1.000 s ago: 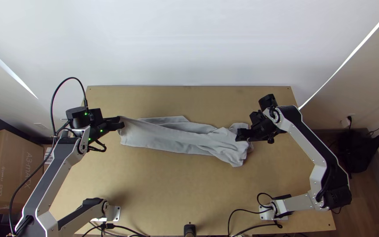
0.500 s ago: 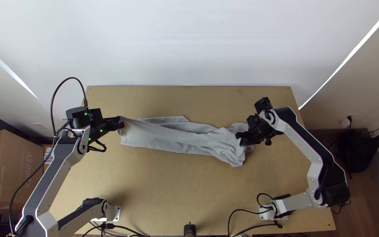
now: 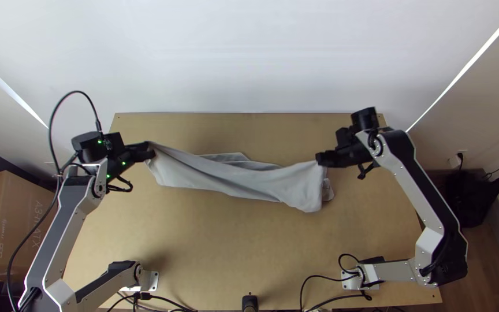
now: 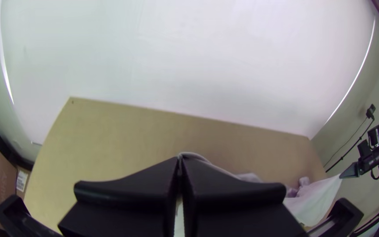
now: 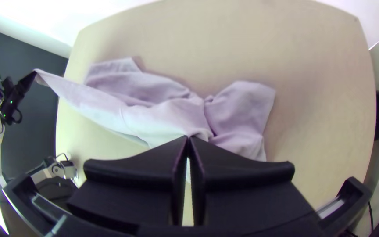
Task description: Fold the t-shirt
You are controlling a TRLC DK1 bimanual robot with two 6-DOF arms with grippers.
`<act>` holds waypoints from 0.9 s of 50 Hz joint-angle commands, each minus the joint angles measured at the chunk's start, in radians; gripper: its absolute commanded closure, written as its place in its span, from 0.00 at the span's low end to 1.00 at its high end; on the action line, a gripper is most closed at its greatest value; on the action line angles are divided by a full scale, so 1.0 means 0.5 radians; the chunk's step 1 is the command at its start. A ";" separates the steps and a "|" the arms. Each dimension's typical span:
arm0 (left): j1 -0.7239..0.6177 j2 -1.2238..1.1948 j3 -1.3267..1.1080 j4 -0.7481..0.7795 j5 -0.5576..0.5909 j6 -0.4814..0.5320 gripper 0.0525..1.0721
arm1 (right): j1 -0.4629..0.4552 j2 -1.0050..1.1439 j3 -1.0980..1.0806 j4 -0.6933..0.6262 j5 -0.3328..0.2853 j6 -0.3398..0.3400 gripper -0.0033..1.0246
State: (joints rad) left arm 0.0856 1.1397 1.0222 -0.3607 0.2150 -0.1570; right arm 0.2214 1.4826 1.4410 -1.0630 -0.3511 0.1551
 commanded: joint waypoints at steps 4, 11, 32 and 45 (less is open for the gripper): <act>0.025 -0.012 0.355 -0.015 -0.046 -0.024 0.97 | -0.158 0.054 0.444 0.058 0.009 0.110 0.98; 0.022 0.058 0.622 -0.049 -0.083 -0.020 0.97 | -0.265 0.189 0.910 0.055 0.024 0.113 0.98; 0.022 0.163 1.205 -0.043 -0.240 -0.002 0.97 | -0.314 0.302 1.778 0.248 0.067 0.230 0.98; 0.004 -0.104 1.410 -0.076 -0.319 -0.033 0.97 | -0.388 -0.192 1.634 0.607 0.070 0.368 0.98</act>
State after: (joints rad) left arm 0.0841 1.1732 1.6444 -0.4080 0.0940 -0.1574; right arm 0.0616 1.5368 2.2715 -0.8322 -0.3382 0.2897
